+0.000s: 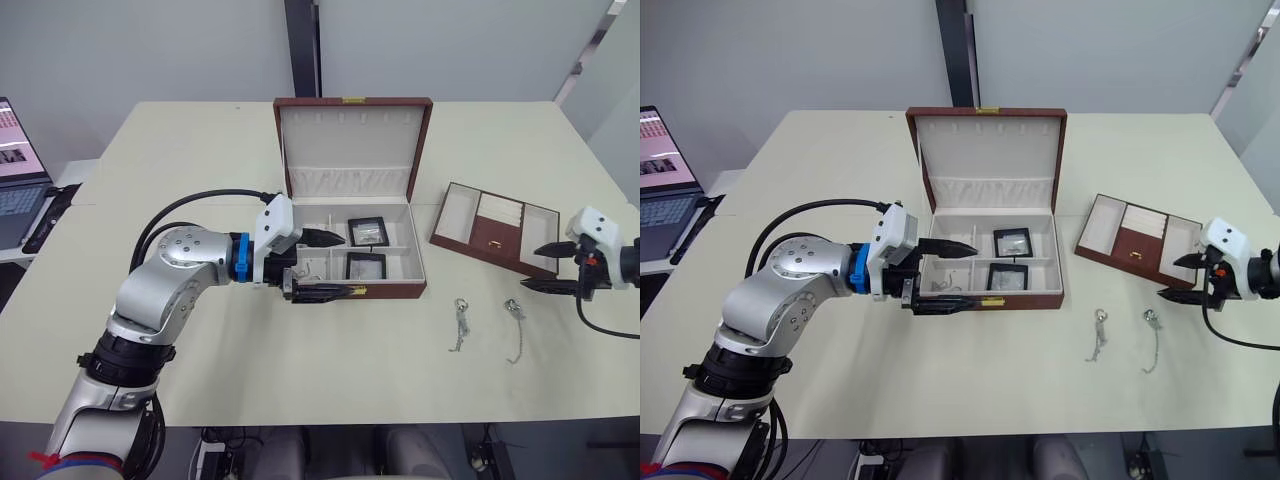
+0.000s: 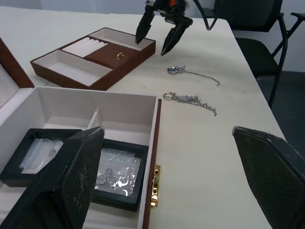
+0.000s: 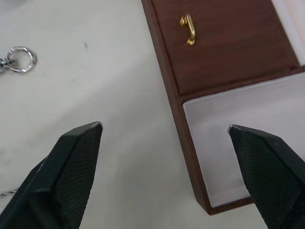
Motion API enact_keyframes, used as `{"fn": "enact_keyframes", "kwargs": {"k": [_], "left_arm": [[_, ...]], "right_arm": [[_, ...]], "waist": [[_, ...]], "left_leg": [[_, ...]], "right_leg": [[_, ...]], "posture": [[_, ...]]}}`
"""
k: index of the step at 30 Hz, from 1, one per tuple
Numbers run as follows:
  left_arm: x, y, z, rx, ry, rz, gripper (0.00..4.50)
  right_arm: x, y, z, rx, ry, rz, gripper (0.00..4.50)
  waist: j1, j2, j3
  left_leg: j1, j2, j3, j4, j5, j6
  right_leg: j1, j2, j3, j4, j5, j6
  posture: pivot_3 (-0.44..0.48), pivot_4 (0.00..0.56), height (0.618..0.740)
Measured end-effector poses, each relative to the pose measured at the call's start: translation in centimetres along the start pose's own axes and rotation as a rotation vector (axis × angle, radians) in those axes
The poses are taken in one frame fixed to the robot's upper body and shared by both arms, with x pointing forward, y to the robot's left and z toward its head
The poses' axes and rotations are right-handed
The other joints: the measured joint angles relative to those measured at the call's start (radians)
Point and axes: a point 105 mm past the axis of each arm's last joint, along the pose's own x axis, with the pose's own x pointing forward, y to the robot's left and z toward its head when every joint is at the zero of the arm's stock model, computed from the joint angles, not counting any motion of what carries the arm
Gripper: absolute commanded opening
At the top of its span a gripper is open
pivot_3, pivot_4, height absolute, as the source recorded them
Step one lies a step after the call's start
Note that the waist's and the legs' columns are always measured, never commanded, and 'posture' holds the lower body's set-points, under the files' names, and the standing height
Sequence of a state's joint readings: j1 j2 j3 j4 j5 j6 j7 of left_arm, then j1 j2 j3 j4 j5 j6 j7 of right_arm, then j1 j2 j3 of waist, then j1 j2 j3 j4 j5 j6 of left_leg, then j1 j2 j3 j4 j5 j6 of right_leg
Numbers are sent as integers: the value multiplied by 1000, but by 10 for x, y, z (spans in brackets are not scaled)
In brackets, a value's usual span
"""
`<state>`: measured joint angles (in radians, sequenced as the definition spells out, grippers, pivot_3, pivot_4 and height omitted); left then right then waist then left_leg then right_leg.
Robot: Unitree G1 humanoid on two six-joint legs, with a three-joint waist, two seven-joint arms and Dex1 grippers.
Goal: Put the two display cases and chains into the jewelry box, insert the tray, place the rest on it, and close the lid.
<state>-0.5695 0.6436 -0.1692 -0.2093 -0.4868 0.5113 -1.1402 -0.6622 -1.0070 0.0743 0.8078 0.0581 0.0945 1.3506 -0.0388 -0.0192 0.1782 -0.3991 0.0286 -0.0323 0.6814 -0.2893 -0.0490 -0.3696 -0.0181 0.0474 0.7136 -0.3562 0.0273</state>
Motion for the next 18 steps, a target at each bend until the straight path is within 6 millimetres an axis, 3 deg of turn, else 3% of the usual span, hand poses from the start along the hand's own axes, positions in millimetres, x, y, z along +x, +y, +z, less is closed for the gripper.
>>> {"fn": "enact_keyframes", "kwargs": {"k": [8,11,18], "left_arm": [[2,2,-1,13,-4,7,4467],[3,3,0,17,-6,8,4500],[4,2,0,32,-18,10,4500]], "right_arm": [[15,-1,-1,-6,-13,2,4500],[17,-2,2,-10,-23,0,3920],[20,-3,2,-18,-25,-4,1835]], "waist": [[0,0,0],[-1,0,0],[0,0,0]], "left_leg": [[0,0,0,0,2,-3],[0,0,0,0,2,-3],[0,0,0,0,2,-3]], "right_leg": [[0,0,0,0,0,0],[0,0,0,0,0,0],[0,0,0,0,0,0]], "posture": [[0,150,740],[0,150,740],[0,150,740]]}}
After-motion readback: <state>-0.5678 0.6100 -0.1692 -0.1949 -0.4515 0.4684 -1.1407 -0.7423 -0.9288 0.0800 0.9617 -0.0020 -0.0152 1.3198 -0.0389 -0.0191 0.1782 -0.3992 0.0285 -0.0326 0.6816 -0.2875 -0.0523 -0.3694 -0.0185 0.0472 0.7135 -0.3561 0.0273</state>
